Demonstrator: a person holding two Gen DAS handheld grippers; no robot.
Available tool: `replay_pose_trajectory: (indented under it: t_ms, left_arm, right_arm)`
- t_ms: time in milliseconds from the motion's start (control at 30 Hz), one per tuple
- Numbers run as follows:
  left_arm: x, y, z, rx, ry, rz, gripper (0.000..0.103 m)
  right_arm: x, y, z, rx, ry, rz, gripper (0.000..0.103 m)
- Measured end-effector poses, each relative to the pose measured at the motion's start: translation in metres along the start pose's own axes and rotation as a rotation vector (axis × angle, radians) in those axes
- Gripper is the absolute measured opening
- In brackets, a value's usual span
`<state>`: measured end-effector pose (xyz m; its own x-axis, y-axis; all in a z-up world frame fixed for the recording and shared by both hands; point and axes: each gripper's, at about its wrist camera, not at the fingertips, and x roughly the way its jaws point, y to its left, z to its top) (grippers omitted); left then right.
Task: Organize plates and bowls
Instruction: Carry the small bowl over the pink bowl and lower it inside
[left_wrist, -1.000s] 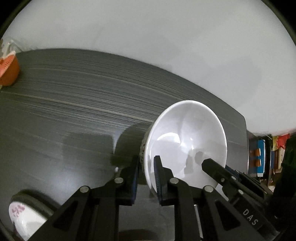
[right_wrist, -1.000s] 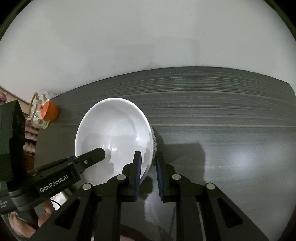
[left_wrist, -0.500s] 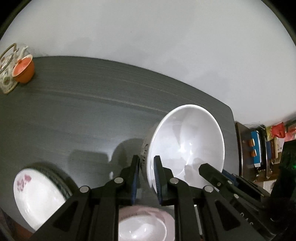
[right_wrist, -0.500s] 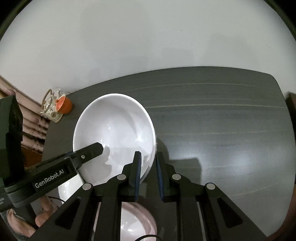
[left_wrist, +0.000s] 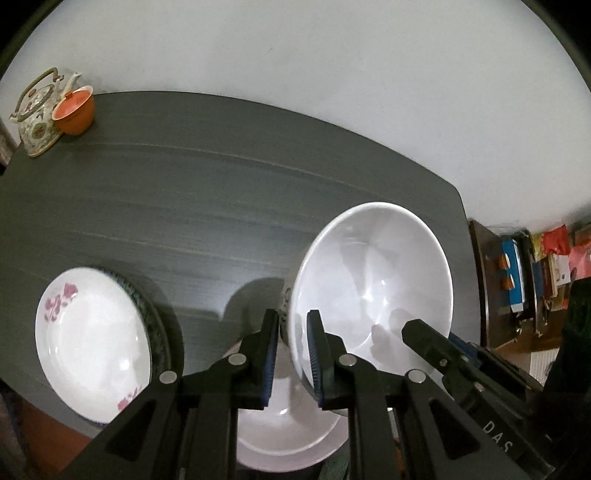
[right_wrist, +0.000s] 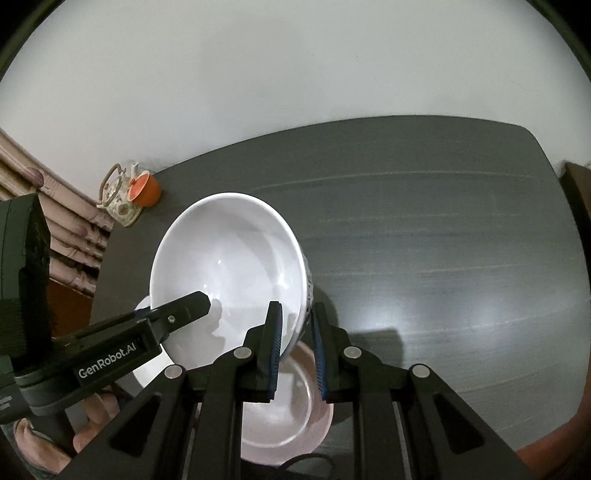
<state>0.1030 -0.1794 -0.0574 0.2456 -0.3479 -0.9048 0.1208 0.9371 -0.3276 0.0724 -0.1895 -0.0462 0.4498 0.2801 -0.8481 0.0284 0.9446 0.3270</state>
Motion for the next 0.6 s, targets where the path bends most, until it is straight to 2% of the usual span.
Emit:
replay_pose_trajectory:
  t_ms: [133,333,600]
  left_arm:
    - [-0.002,-0.001,-0.017,0.002,0.012,0.001,0.016]
    - [-0.009,0.02,-0.036,-0.001,0.038,0.011,0.016]
    - [0.0,0.032,-0.057,-0.017,0.078,0.034,0.016]
  right_arm:
    - [-0.005,0.003,-0.016,0.008,0.003,0.006,0.016]
    - [-0.003,0.006,-0.037,0.009,0.025,0.006,0.016]
    - [0.006,0.004,-0.061,0.008,0.072,0.002,0.016]
